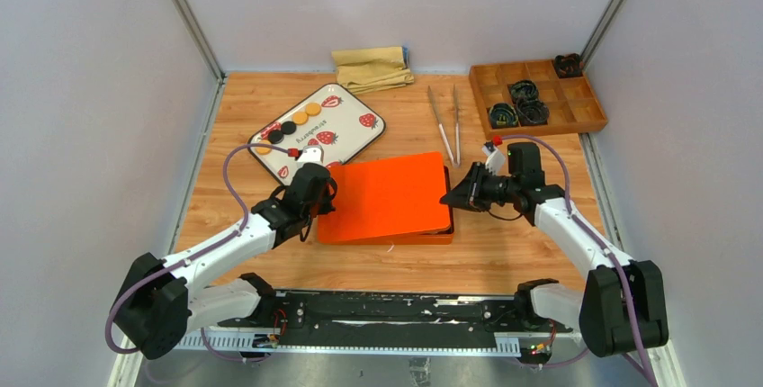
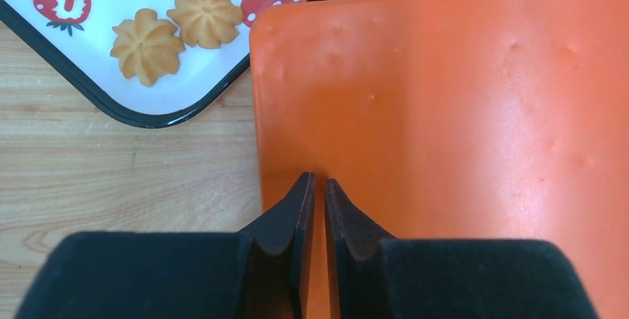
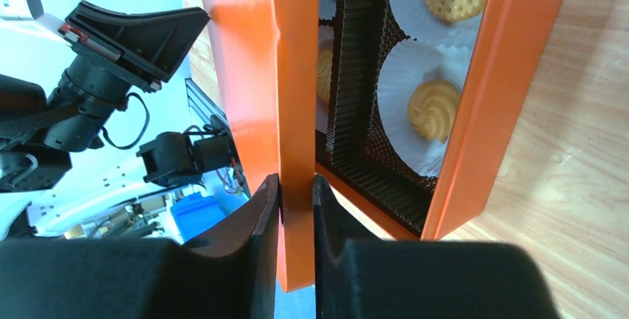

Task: Pack the cookies

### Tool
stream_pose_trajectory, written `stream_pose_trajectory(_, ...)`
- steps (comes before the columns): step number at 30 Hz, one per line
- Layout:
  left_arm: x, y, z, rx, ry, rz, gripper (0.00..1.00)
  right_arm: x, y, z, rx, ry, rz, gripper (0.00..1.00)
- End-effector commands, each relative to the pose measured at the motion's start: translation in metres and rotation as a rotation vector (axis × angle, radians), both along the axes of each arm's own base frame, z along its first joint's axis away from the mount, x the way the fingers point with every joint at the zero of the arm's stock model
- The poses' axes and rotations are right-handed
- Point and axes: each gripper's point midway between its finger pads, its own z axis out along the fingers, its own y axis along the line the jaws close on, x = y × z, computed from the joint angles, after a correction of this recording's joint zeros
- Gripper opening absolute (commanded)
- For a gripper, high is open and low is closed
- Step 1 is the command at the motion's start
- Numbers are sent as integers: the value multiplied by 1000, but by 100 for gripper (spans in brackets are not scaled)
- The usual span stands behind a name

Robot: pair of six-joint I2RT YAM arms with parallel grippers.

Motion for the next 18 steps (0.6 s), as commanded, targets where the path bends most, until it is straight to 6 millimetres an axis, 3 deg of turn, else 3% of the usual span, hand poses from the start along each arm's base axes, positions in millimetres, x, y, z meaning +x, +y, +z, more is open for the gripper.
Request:
stream_pose_trajectory(1,-4,-2,-4,26,24,-27,16,16,2,8,-10,-46,-26,11)
stream_pose_trajectory(3,-2,-3,-2,29,21,-33,16,21,1,7,-20,-53,-51,1)
stream_pose_trajectory(8,1,-5,11,29,7,-39,15,33,-2,0,-20,-46,-114,0)
stream_pose_trajectory(13,3,-10,55,-21,-56,-59,17,35,-7,-5,-23,-38,-171,0)
stream_pose_trajectory(18,1,-2,87,-26,-123,-50,18,28,-14,-16,-69,3,-179,0)
